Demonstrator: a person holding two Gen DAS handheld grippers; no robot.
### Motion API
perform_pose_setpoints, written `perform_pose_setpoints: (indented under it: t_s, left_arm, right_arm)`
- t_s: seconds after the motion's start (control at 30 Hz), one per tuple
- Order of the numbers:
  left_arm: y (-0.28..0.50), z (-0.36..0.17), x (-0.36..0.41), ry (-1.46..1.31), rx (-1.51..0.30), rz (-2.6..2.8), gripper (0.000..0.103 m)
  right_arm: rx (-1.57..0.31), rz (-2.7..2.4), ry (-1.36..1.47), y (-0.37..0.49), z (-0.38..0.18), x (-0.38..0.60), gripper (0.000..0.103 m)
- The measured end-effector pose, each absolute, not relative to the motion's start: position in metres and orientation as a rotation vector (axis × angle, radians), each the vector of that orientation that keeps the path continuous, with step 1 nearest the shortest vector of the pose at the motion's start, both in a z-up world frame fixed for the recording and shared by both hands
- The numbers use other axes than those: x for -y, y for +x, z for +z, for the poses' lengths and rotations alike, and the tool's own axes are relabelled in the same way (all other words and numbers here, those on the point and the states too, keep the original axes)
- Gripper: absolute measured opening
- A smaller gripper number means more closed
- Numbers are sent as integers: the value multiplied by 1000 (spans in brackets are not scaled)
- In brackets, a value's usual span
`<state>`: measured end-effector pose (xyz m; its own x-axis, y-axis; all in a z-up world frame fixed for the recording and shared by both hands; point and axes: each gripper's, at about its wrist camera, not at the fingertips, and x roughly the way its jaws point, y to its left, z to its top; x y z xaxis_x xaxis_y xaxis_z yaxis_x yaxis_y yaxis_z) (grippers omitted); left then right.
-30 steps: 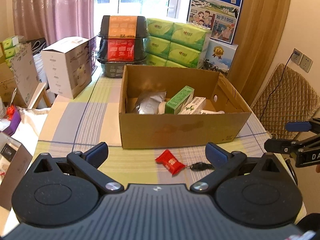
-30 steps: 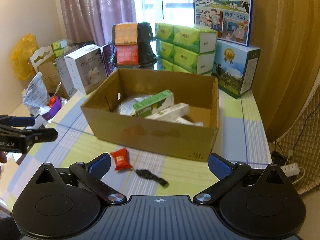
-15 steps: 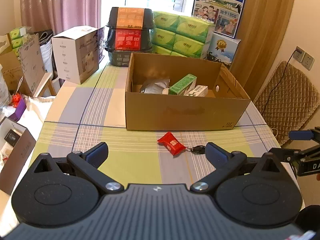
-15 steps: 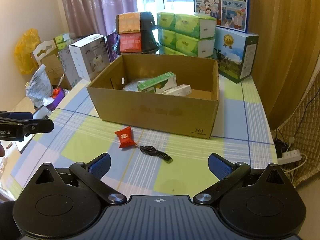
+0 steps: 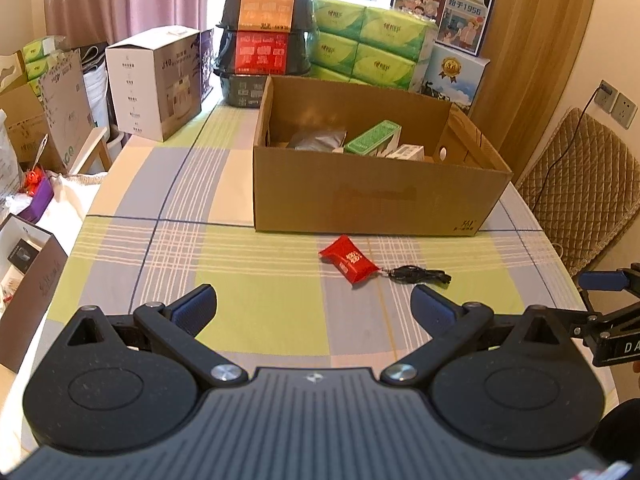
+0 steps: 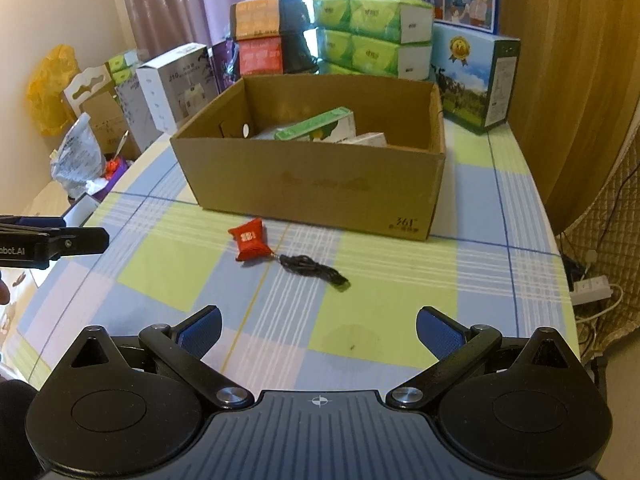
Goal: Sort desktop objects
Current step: 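Withdraw both open tools from the box back over the table, then move the left tool to the red candy packet while the right tool approaches the black cable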
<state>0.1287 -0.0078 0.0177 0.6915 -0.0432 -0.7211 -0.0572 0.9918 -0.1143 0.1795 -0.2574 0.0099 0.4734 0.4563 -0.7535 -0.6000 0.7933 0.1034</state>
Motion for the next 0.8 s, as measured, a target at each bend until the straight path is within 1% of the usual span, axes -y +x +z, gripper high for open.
perform_pose_setpoints:
  t_s: [0.8]
  left_arm:
    - [158,-26,3,-145,-862,20,101]
  right_arm:
    - [-901,698,-260,206,-34,233,101]
